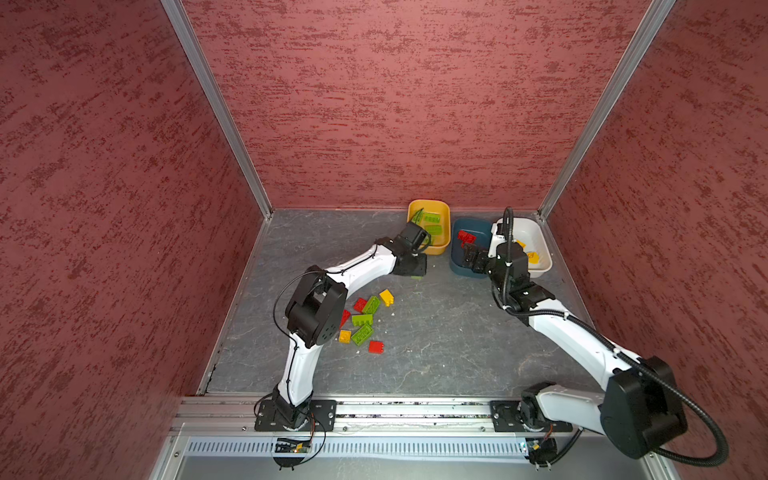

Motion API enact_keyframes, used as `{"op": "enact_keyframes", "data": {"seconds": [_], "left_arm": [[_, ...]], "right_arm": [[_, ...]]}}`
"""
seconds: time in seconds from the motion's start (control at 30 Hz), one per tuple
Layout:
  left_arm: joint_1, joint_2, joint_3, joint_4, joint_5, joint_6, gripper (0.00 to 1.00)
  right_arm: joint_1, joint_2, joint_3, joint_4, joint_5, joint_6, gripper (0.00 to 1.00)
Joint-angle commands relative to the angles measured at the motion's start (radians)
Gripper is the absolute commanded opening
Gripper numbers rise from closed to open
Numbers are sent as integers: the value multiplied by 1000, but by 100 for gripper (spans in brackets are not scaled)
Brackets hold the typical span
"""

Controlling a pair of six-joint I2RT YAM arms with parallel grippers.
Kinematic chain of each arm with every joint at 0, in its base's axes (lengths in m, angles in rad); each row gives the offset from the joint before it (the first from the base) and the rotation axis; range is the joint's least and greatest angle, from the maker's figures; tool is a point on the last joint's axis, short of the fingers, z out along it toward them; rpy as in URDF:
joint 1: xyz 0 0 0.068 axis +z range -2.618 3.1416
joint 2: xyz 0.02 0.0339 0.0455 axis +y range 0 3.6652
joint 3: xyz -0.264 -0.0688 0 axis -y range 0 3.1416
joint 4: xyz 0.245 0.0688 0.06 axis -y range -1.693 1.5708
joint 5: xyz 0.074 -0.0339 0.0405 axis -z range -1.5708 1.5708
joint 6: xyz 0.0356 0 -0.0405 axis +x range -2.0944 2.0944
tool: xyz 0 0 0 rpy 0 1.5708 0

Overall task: Sort the legos into containers by color
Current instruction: 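Carry the green brick with the left gripper into the yellow tub and release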

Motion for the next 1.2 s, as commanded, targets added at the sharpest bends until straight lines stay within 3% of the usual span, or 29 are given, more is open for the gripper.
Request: {"op": "enact_keyframes", "data": {"seconds": [0.0, 0.37, 0.53, 0.67, 0.73, 0.87, 1.17], "left_arm": [[47, 47, 96, 63, 63, 37, 34], [135, 277, 414, 138, 51, 134, 37], [129, 391, 548, 169, -37, 267, 38], [111, 446, 566, 277, -160, 396, 39], [98, 475, 590, 307, -251, 434, 44], [85, 521, 684, 259, -315, 450, 52], [61, 436, 640, 259, -280, 437, 69]], "right_arm": [[-4, -25, -3, 36, -13, 8, 99], [-4, -78, -51, 48, -14, 33, 99], [-4, -86, -60, 33, -18, 42, 99], [-3, -91, -69, 28, -36, 47, 99], [-3, -88, -62, 5, -50, 46, 99], [-3, -77, -54, -40, -100, 23, 99], [-1, -22, -53, -68, -223, -20, 99]]}}
